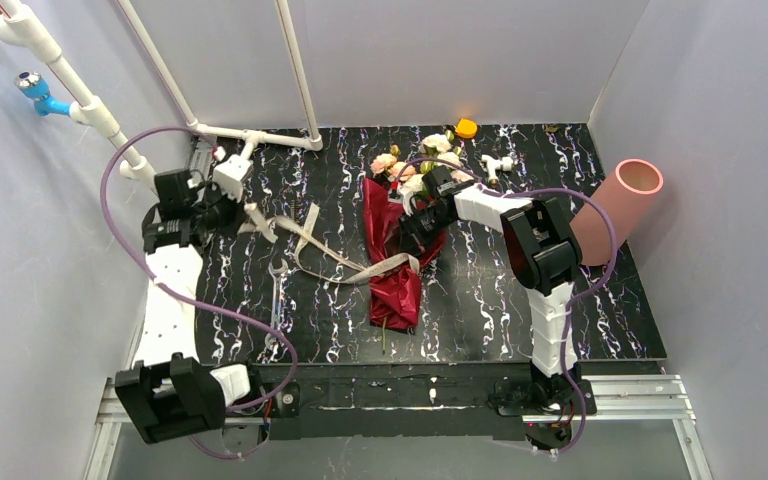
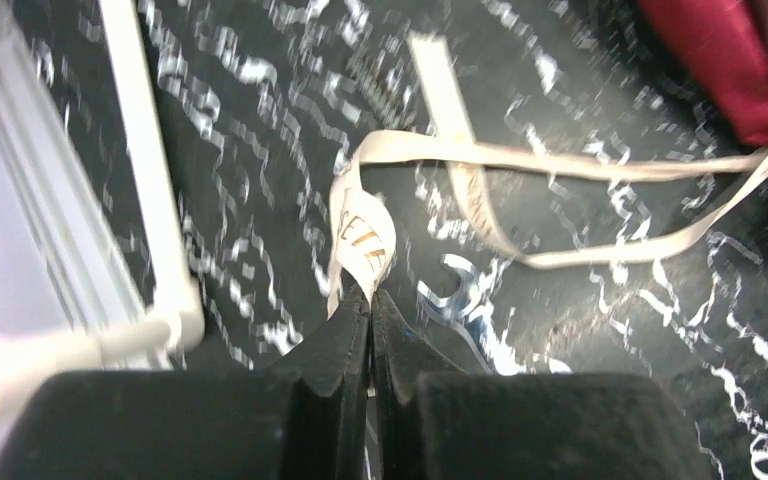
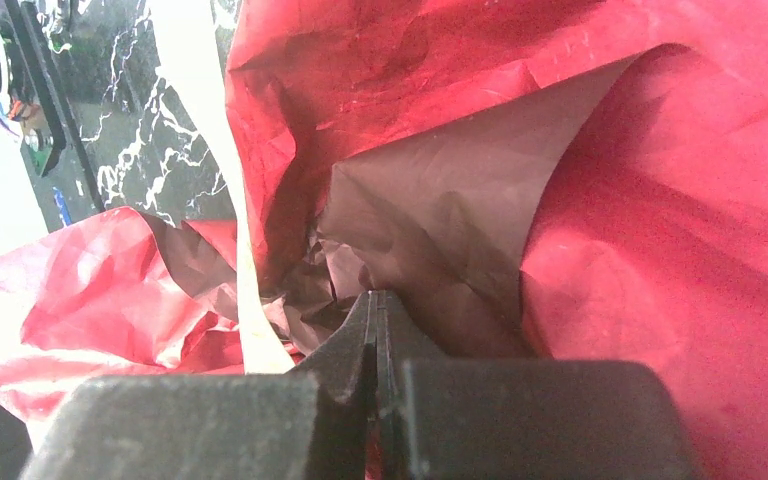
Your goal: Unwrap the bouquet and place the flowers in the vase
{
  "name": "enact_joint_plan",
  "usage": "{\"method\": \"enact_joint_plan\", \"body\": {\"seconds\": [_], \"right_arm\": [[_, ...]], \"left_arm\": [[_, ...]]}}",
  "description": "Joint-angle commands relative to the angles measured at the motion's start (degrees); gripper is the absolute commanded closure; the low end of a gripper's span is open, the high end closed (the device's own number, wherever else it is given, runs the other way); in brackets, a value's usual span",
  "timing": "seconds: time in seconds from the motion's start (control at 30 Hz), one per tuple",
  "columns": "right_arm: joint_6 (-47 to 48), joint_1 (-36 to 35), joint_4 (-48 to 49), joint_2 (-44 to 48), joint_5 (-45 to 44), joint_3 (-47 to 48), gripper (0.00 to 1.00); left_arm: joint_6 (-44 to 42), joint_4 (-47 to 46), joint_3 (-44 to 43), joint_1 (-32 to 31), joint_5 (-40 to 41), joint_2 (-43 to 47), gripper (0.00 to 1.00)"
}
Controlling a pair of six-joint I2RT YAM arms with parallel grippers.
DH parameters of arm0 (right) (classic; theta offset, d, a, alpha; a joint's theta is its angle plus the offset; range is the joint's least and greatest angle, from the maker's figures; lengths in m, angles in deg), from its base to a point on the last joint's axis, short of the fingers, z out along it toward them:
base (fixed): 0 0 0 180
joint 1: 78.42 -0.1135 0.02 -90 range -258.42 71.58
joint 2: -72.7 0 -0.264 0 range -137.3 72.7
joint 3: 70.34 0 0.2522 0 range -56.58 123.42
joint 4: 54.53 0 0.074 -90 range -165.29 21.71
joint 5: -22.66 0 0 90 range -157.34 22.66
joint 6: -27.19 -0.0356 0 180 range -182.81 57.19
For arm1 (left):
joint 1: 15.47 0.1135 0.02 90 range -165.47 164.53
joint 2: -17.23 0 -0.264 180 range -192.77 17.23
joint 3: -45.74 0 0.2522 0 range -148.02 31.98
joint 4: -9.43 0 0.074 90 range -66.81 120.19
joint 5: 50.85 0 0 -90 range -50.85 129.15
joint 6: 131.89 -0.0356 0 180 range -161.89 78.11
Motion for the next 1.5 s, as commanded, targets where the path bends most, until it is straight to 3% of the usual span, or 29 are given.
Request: {"method": "enact_joint_plan", "body": {"seconds": [0.0, 0.03, 0.1, 0.17, 0.33, 0.47, 0.57, 0.7, 0.9, 1.23, 1.37, 1.43, 1.47], "right_arm": [[2.61, 0.3, -4.29, 0.85, -6.21, -1.45, 0.95], [2.41, 0.23, -4.34, 1.37, -5.75, -1.31, 0.94], [2.27, -0.08, -4.17, 2.6, -4.72, -1.01, 0.87], [2.26, -0.59, -4.08, 3.77, -4.2, -0.82, 0.81], [1.57, -1.96, -4.14, 5.74, -3.25, -0.41, 0.64], [0.57, -2.23, -3.97, 6.0, -2.96, 0.67, 0.57], [0.47, -2.25, -4.86, 5.63, -3.06, 2.42, 0.53], [0.5, -2.2, -5.38, 5.84, -3.88, 4.38, 0.44], [0.46, -2.07, -7.1, 4.77, -4.53, 9.04, 0.31], [-1.35, -1.46, -9.05, 6.74, -2.07, 11.9, 0.27], [-0.7, -0.47, -10.98, 7.72, -1.77, 12.37, 0.27], [-0.21, 0.49, -12.16, 8.33, -1.59, 12.47, 0.27], [0.12, 0.91, -12.72, 8.66, -1.44, 12.55, 0.27]], "left_arm": [[-0.71, 7.74, 3.65, 3.01, 5.88, 5.14, 1.0], [-1.83, 8.43, 4.09, 3.05, 5.69, 5.51, 0.96], [-4.02, 9.54, 5.04, 3.03, 3.63, 6.19, 0.7], [-4.62, 9.83, 5.36, 2.88, 1.1, 6.21, 0.55], [-10.61, 12.46, 5.12, -1.75, -6.29, 4.73, 0.4], [-22.08, 17.47, 5.06, -8.31, -10.88, 0.7, 0.42], [-31.88, 22.6, 4.3, -14.39, -10.76, -4.64, 0.44], [-37.77, 22.79, 3.47, -17.75, -8.53, -12.35, 0.44], [-39.64, 19.17, 3.98, -20.48, -4.63, -19.43, 0.4], [-39.22, 7.99, 8.67, -24.09, 1.15, -23.13, 0.43], [-38.33, 1.47, 12.15, -25.28, 3.92, -22.84, 0.51], [-39.02, -0.15, 13.57, -25.71, 4.77, -22.34, 0.65], [-39.15, -0.06, 13.76, -25.96, 4.91, -22.04, 0.77]]}}
